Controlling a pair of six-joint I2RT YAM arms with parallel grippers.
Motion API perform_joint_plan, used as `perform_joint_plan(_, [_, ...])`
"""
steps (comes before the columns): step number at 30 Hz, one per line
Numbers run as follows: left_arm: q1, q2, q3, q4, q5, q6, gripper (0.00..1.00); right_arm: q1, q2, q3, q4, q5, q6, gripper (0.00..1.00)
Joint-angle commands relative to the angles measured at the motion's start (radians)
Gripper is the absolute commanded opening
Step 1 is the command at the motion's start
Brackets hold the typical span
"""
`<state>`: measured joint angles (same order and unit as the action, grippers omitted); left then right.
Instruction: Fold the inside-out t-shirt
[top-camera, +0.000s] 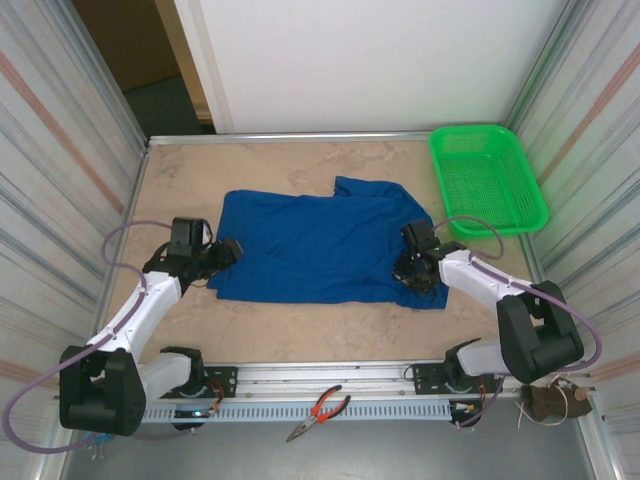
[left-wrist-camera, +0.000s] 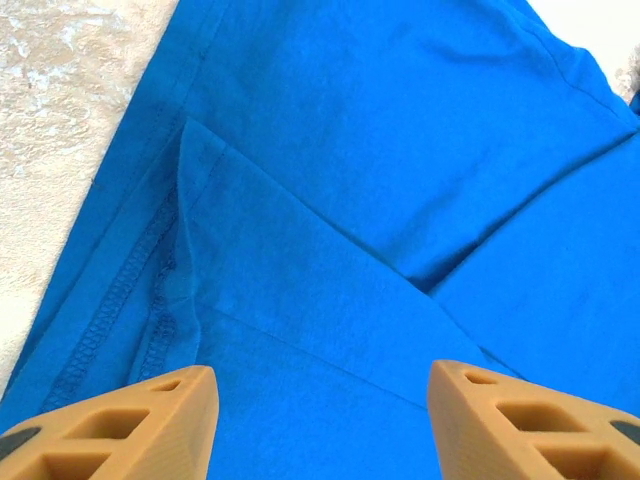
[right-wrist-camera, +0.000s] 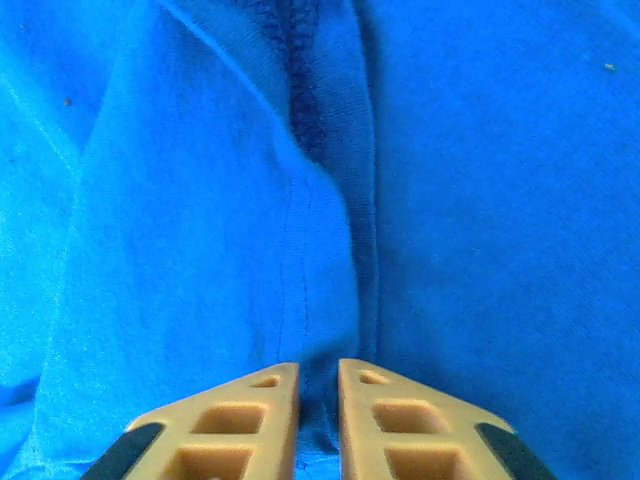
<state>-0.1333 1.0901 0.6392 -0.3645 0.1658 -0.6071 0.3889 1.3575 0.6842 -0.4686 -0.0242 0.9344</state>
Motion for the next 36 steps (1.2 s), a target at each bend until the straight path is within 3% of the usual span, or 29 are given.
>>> perform_joint_plan(1, [-0.002,0.007,-0.013,0.015,0.021,-0.012,0.57,0.007,-0.01,0.045,-0.022,0.013,0.002,0.0])
perform_joint_plan(9, [-0.002,0.007,-0.009,0.021,0.035,-0.011,0.57,-0.002,-0.044,0.177,-0.06,-0.002,-0.006,0.0])
perform_joint_plan(17, [-0.003,0.034,-0.001,0.018,0.052,-0.006,0.57,-0.042,0.246,0.422,-0.003,-0.046,-0.001,0.0])
perform_joint_plan(22, [-0.021,0.053,0.002,0.022,0.045,-0.014,0.57,-0.049,0.418,0.602,0.058,-0.157,-0.057,0.02])
perform_joint_plan(24, [-0.031,0.056,0.001,0.025,0.038,-0.019,0.57,-0.04,0.438,0.644,0.089,-0.229,-0.101,0.18])
perform_joint_plan(26, [-0.037,0.057,0.002,0.023,0.032,-0.023,0.57,-0.033,0.433,0.661,0.082,-0.259,-0.139,0.41])
perform_joint_plan(27, [-0.039,0.057,0.002,0.02,0.029,-0.027,0.57,-0.033,0.416,0.655,0.067,-0.256,-0.151,0.46])
perform_joint_plan(33, [-0.049,0.003,-0.007,-0.066,-0.084,-0.065,0.58,-0.051,0.146,0.431,-0.053,-0.101,-0.167,0.49])
perform_joint_plan(36, [-0.055,-0.046,-0.04,-0.108,-0.184,-0.111,0.58,-0.069,-0.011,0.295,-0.159,0.016,-0.137,0.58])
